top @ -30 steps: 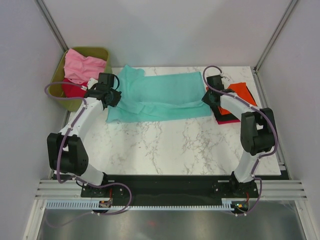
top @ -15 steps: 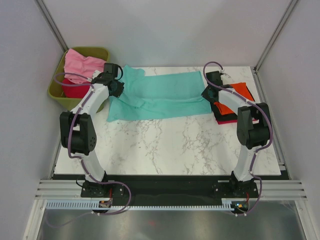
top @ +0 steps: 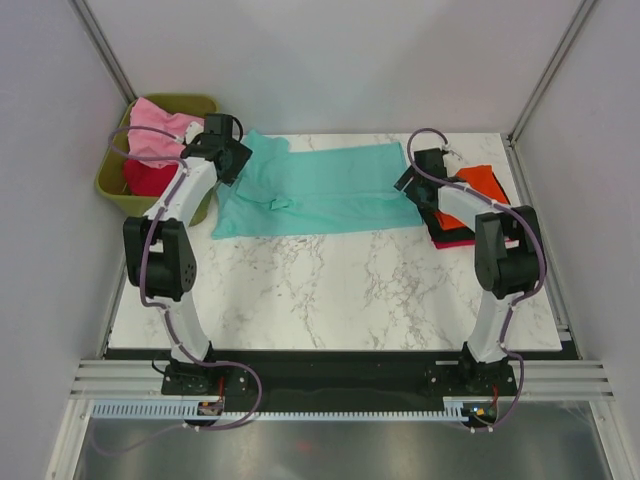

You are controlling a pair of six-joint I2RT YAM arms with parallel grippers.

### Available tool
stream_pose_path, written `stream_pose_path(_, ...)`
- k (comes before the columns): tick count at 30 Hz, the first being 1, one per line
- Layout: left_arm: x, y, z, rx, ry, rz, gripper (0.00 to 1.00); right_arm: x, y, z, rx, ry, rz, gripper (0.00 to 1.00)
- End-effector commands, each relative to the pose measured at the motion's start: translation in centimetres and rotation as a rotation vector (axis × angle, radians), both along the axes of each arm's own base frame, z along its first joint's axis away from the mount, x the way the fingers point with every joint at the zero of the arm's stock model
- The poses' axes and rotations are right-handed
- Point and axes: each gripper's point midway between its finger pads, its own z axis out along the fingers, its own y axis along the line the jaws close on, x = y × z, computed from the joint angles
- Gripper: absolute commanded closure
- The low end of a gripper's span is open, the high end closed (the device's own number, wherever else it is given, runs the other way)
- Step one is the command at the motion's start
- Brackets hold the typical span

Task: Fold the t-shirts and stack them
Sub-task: Fold the tshirt

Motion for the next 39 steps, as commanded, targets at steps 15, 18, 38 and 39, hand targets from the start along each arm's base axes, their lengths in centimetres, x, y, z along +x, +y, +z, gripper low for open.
stream_pose_path(15, -14.2, -1.1, -3.8, -0.101, 0.043, -0.011, 0.46, -8.3, 0.3, 0.5, 0.115, -0.095, 0.023, 0.29)
stream_pose_path(18, -15.5, -1.4, -4.6, -0.081, 0.011, -0.031, 0.45, -7.8, 0.8, -0.8, 0.142, -0.085, 0.016, 0.29)
stream_pose_path(38, -16.7, -1.2, -7.7, -0.074, -0.023, -0.042, 0.36, -7.7, 2.3, -1.2, 0.042, -0.045, -0.049, 1.00)
stream_pose_path(39, -16.6, -1.2, -7.7, -0.076, -0.031, -0.046, 0.33, -8.0, 2.3, -0.9, 0.041, -0.051, -0.045, 1.00)
